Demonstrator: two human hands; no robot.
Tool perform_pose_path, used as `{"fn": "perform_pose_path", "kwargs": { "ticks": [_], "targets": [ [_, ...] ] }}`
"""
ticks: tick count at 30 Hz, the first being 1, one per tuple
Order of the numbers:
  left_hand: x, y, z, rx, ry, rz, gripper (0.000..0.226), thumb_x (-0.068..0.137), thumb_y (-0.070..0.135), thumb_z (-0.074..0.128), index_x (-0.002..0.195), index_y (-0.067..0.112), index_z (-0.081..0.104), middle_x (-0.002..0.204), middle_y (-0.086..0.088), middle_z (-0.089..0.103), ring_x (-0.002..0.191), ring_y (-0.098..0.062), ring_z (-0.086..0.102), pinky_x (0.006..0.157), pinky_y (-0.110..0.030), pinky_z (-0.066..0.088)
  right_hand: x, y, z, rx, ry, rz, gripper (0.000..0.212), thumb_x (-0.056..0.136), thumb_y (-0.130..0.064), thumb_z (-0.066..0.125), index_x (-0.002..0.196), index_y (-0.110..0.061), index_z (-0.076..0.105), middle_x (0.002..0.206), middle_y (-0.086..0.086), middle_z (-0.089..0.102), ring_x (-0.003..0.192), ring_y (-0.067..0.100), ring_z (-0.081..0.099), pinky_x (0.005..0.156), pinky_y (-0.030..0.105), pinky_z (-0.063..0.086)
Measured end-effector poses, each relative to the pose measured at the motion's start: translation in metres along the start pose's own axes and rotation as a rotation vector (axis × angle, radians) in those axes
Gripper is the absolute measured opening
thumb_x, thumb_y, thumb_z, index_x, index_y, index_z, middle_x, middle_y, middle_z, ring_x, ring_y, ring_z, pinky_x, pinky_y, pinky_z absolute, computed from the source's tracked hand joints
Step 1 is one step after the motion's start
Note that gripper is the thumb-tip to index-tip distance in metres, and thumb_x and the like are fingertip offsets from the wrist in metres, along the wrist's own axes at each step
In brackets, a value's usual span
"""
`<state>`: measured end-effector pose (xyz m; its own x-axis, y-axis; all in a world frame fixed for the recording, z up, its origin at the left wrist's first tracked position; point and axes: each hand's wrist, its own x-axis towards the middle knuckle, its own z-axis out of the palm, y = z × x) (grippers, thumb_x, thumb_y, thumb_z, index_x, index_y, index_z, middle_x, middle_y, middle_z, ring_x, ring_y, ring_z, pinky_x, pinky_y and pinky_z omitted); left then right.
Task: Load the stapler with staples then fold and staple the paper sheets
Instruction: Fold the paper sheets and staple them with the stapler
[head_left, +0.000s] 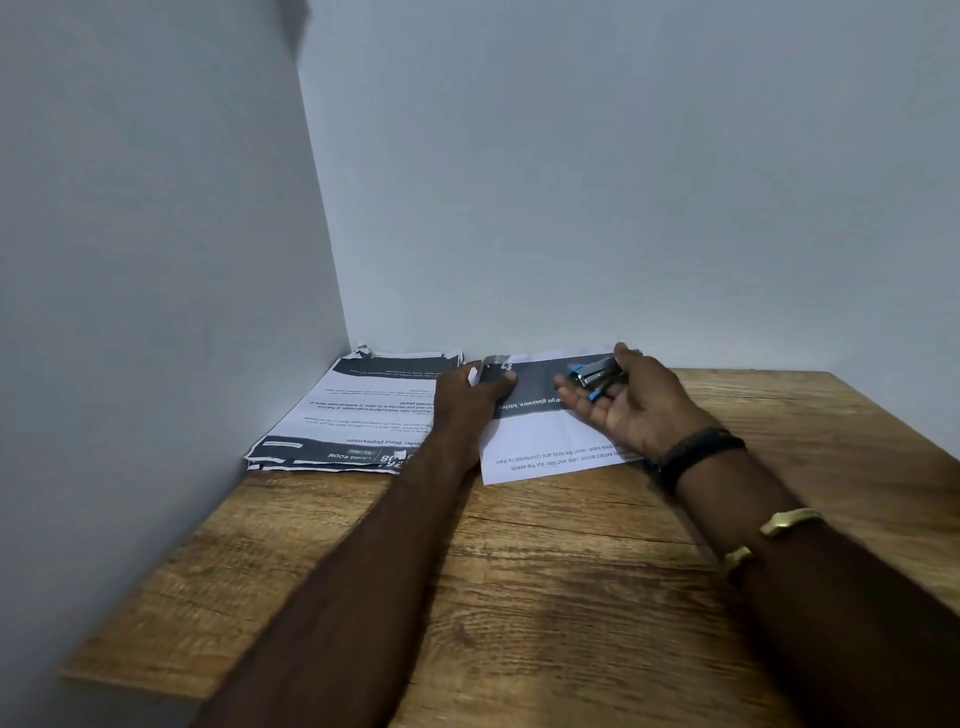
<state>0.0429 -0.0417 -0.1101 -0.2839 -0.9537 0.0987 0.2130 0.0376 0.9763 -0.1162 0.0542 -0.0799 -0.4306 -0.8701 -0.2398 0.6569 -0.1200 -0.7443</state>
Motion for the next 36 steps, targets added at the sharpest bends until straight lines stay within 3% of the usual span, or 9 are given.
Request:
{"fn": "perform_pose_path", "kwargs": {
  "ticks": [3, 6, 8, 11, 14, 17, 21, 29, 36],
  "targets": [
    [0.001, -0.001, 0.001, 0.021, 0.014, 0.017, 0.011, 0.078, 0.007, 0.082, 0.077, 0.009, 0.071, 0.082, -0.022, 0.073, 0.073, -0.032, 0.069, 0.075, -0.064, 0.057, 0.003, 0.0, 0.002, -0.128, 0.005, -0.018, 0.022, 0.094, -0.02, 0.075, 0.096, -0.003, 0.061, 0.092, 0.021, 0.07, 0.074, 0.029, 0.075, 0.061, 0.04, 0.065],
    [0.003, -0.003, 0.0, 0.029, 0.013, 0.038, 0.01, 0.075, 0.012, 0.085, 0.076, 0.011, 0.074, 0.082, -0.019, 0.075, 0.072, -0.03, 0.07, 0.077, -0.062, 0.058, 0.006, 0.001, 0.008, -0.314, 0.004, -0.099, 0.012, 0.093, -0.001, 0.066, 0.082, -0.003, 0.063, 0.076, 0.013, 0.064, 0.059, 0.018, 0.067, 0.048, 0.025, 0.056],
    [0.005, -0.005, 0.0, 0.053, 0.024, 0.062, 0.01, 0.071, 0.016, 0.085, 0.075, 0.013, 0.077, 0.088, -0.021, 0.077, 0.076, -0.03, 0.071, 0.082, -0.061, 0.057, 0.008, -0.001, 0.014, -0.416, -0.006, -0.203, 0.012, 0.093, 0.003, 0.063, 0.083, -0.005, 0.062, 0.078, 0.011, 0.062, 0.066, 0.019, 0.065, 0.054, 0.027, 0.057],
    [0.008, -0.007, 0.001, 0.088, 0.016, 0.102, 0.018, 0.066, 0.02, 0.081, 0.08, 0.009, 0.078, 0.092, -0.028, 0.075, 0.08, -0.029, 0.068, 0.086, -0.063, 0.055, 0.007, -0.005, 0.021, -0.628, -0.071, -0.375, 0.016, 0.093, 0.005, 0.066, 0.101, -0.008, 0.07, 0.089, 0.003, 0.065, 0.082, 0.018, 0.062, 0.067, 0.025, 0.056],
    [0.009, -0.01, 0.002, 0.078, 0.001, 0.12, 0.019, 0.065, 0.016, 0.078, 0.082, 0.006, 0.077, 0.09, -0.028, 0.074, 0.083, -0.032, 0.069, 0.088, -0.065, 0.054, 0.004, -0.007, 0.026, -0.699, -0.172, -0.496, 0.039, 0.093, 0.004, 0.069, 0.13, -0.01, 0.067, 0.109, 0.001, 0.069, 0.095, 0.013, 0.061, 0.079, 0.021, 0.054],
    [0.009, -0.011, 0.003, 0.082, -0.003, 0.134, 0.019, 0.067, 0.013, 0.076, 0.085, 0.008, 0.078, 0.094, -0.026, 0.075, 0.094, -0.045, 0.072, 0.09, -0.063, 0.056, 0.004, -0.007, 0.031, -0.684, -0.216, -0.529, 0.048, 0.091, -0.005, 0.075, 0.136, -0.011, 0.059, 0.111, 0.012, 0.074, 0.095, 0.018, 0.068, 0.085, 0.026, 0.057],
    [0.009, -0.01, 0.003, 0.117, 0.008, 0.167, 0.012, 0.066, 0.016, 0.077, 0.078, 0.018, 0.078, 0.09, -0.02, 0.077, 0.088, -0.041, 0.073, 0.087, -0.057, 0.057, 0.01, -0.003, 0.034, -0.658, -0.203, -0.562, 0.036, 0.091, -0.006, 0.075, 0.126, -0.004, 0.067, 0.104, 0.016, 0.069, 0.099, 0.025, 0.067, 0.1, 0.05, 0.057],
    [0.01, -0.008, 0.003, 0.098, 0.01, 0.174, 0.015, 0.069, 0.013, 0.078, 0.083, 0.018, 0.078, 0.093, -0.018, 0.077, 0.092, -0.04, 0.074, 0.087, -0.061, 0.058, 0.021, -0.002, 0.028, -0.626, -0.241, -0.535, 0.037, 0.089, -0.009, 0.078, 0.125, -0.015, 0.071, 0.109, 0.011, 0.078, 0.087, 0.011, 0.076, 0.076, 0.032, 0.065],
    [0.006, -0.005, 0.002, 0.169, -0.022, 0.233, 0.012, 0.082, 0.002, 0.075, 0.093, 0.007, 0.077, 0.092, -0.016, 0.076, 0.099, -0.041, 0.071, 0.089, -0.054, 0.058, 0.023, -0.006, 0.023, -0.744, -0.303, -0.569, 0.044, 0.089, -0.006, 0.076, 0.132, -0.01, 0.068, 0.113, 0.012, 0.077, 0.101, 0.02, 0.077, 0.075, 0.032, 0.066]
  ]
}}
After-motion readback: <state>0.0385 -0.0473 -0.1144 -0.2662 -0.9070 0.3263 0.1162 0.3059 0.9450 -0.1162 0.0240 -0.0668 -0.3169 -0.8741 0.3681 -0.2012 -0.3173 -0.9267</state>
